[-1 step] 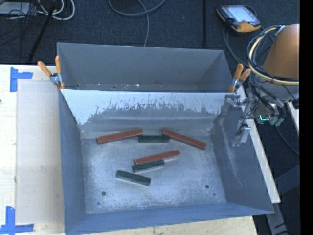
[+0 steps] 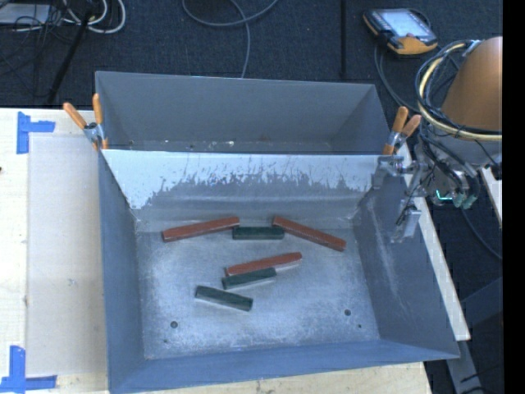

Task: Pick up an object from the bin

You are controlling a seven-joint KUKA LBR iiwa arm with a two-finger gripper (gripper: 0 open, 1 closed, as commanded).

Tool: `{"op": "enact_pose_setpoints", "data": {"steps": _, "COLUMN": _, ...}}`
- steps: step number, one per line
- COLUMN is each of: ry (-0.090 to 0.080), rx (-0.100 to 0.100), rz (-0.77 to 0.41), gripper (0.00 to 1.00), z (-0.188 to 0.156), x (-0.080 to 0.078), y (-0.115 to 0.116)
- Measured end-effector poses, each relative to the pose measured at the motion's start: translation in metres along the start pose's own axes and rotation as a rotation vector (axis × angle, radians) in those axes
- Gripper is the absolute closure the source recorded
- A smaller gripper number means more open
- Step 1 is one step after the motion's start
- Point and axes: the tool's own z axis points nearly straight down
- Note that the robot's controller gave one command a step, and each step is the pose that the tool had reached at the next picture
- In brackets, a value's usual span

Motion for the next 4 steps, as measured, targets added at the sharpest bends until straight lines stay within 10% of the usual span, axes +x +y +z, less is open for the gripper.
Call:
{"op": "enact_pose_setpoints", "data": {"steps": 2, "ry": 0.013, "rx": -0.004, "rz": -0.068, "gripper": 0.0, "z": 0.014, "x": 0.0, "y": 0.009}}
{"op": "enact_pose_setpoints", "data": {"steps": 3, "ry": -0.012, "rx": 0.002, "rz": -0.072, "gripper": 0.0, "z": 0.034, "x": -0.009, "y": 0.027}}
{"op": "enact_pose_setpoints", "data": {"steps": 4, "ry": -0.003, "rx": -0.001, "rz": 0.006, "gripper": 0.0, "z": 0.106, "x": 0.005, "y": 0.043}}
